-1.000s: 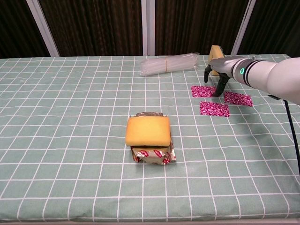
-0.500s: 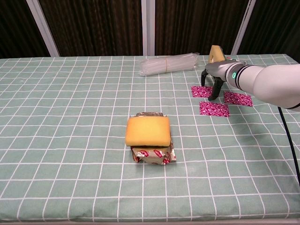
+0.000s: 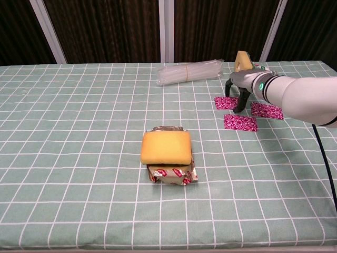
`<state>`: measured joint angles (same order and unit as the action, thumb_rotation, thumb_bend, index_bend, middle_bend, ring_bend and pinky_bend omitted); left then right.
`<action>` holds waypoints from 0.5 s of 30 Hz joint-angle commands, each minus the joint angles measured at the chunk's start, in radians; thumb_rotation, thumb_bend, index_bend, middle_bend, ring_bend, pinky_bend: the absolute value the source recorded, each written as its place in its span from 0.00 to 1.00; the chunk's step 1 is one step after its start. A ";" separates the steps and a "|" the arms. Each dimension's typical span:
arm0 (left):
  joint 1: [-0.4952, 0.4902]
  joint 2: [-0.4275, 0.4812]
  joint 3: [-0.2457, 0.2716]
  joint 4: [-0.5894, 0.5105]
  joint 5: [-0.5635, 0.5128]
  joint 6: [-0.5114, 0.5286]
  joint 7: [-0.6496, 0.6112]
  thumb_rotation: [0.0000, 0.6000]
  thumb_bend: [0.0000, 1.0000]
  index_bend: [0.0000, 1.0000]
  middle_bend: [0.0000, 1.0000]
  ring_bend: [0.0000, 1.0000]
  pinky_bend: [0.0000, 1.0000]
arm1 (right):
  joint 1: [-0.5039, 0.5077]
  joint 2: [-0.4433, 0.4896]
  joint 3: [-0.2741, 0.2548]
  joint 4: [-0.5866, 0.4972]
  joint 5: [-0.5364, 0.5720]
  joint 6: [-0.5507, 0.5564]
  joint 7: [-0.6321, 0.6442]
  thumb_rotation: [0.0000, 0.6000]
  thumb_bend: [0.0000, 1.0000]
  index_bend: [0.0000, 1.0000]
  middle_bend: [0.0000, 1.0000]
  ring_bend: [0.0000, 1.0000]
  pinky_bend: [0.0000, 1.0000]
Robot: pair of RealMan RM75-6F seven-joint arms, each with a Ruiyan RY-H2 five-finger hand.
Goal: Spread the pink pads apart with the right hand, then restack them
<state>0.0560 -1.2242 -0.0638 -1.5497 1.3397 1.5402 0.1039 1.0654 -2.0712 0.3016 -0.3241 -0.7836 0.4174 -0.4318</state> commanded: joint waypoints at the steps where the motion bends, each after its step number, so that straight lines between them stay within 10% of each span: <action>1: 0.000 -0.001 0.000 0.001 0.000 0.000 -0.002 1.00 0.20 0.22 0.09 0.09 0.13 | -0.004 0.006 0.007 -0.009 -0.015 0.014 0.009 0.96 0.16 0.37 0.08 0.00 0.00; 15: -0.002 -0.001 -0.002 0.004 0.012 0.002 -0.007 1.00 0.20 0.22 0.09 0.09 0.13 | -0.075 0.130 0.028 -0.201 -0.066 0.123 0.031 0.95 0.16 0.37 0.08 0.00 0.00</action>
<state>0.0541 -1.2257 -0.0656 -1.5456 1.3515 1.5424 0.0972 1.0132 -1.9748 0.3275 -0.4781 -0.8427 0.5106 -0.3995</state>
